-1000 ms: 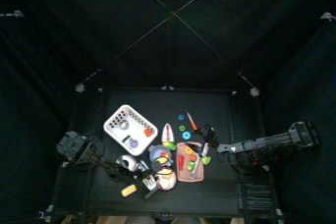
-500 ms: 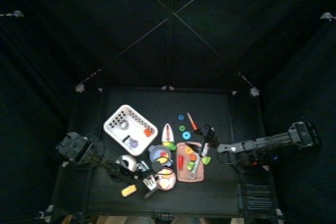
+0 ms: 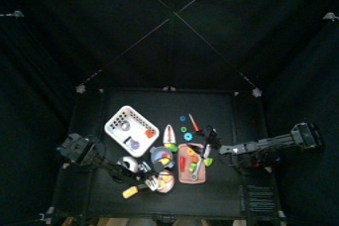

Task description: Grab pan

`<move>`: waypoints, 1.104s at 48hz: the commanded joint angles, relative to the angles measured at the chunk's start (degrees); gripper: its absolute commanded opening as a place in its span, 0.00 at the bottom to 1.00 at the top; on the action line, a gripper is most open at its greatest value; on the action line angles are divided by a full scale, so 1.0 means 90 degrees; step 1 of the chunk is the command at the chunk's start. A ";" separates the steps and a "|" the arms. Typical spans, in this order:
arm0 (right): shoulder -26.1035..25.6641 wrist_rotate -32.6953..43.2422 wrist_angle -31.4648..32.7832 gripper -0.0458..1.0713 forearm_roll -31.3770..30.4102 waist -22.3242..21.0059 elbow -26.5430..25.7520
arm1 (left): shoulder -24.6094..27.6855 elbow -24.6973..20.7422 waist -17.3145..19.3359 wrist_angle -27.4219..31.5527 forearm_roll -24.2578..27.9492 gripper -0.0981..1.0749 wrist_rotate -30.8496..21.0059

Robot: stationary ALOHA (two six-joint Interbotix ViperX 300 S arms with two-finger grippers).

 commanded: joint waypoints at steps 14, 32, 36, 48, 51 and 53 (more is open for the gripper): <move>-0.0078 0.0000 -0.0010 0.90 -0.0020 -0.0010 -0.0068 | -0.0957 0.0273 0.0029 -0.0020 0.0000 0.54 0.0029; -0.0078 -0.0010 -0.0010 0.90 -0.0020 -0.0020 -0.0068 | -0.0996 0.0342 0.0078 0.0117 -0.0176 0.54 0.0039; -0.0068 0.0000 -0.0010 0.90 -0.0020 -0.0020 -0.0068 | -0.1025 0.0352 0.0107 0.0186 -0.0254 0.54 0.0039; -0.0068 -0.0010 -0.0010 0.90 -0.0010 -0.0020 -0.0068 | -0.0996 0.0391 0.0146 0.0381 -0.0273 0.54 0.0039; -0.0068 -0.0010 -0.0010 0.90 -0.0020 -0.0020 -0.0059 | -0.1006 0.0400 0.0176 0.0391 -0.0273 0.54 0.0039; -0.0078 -0.0010 -0.0010 0.90 -0.0020 -0.0020 -0.0059 | -0.1035 0.0400 0.0176 0.0391 -0.0283 0.54 0.0039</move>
